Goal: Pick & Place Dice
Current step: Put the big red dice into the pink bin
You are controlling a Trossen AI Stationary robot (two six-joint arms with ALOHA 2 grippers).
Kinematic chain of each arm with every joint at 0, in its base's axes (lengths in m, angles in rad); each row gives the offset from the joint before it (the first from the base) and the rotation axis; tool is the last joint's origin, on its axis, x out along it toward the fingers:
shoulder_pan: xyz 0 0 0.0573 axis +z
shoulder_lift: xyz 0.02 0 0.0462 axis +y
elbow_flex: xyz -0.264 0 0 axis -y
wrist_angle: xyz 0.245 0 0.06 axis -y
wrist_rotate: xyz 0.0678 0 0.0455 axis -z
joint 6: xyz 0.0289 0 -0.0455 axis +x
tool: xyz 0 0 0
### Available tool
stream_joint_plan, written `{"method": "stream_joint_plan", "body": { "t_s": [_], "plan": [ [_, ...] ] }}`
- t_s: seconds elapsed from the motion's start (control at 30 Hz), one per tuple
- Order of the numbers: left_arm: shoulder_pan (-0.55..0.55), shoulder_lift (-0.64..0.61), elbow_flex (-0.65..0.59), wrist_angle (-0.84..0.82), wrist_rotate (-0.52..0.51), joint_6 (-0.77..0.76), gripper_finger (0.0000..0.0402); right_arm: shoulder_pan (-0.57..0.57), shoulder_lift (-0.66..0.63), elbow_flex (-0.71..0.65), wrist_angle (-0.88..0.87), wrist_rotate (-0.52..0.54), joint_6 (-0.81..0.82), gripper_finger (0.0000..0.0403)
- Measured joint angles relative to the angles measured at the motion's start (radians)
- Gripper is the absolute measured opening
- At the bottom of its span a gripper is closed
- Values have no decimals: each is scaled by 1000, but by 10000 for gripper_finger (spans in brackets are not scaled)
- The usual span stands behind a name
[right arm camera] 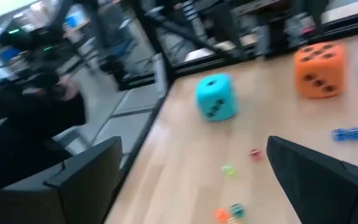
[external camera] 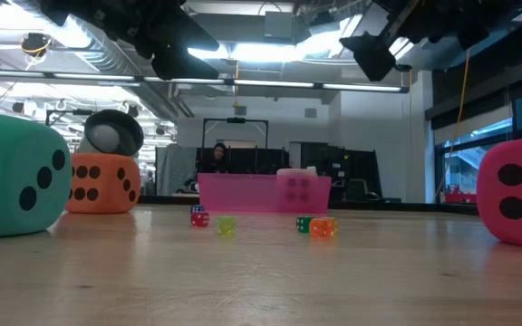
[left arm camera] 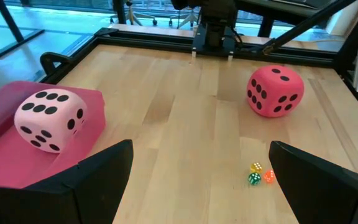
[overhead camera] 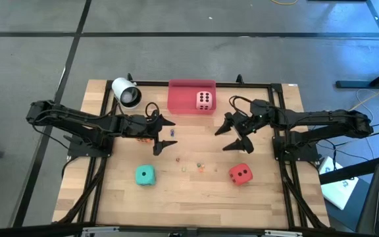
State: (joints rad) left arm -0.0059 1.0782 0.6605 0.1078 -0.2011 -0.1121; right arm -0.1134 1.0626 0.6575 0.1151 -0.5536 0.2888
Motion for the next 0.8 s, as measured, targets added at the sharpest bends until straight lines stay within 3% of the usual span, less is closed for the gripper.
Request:
{"method": "stream_joint_plan", "body": {
  "t_s": [0.23,0.5,0.8],
  "plan": [
    [0,0,0,0,-18,-16,372,44,-43,0,-49,-81,-100,400],
    [0,0,0,1,-53,-25,372,165,-176,0,-392,306,-194,400],
    [0,-1,0,1,-71,-43,372,341,-169,0,-488,415,-93,400]
  ]
}}
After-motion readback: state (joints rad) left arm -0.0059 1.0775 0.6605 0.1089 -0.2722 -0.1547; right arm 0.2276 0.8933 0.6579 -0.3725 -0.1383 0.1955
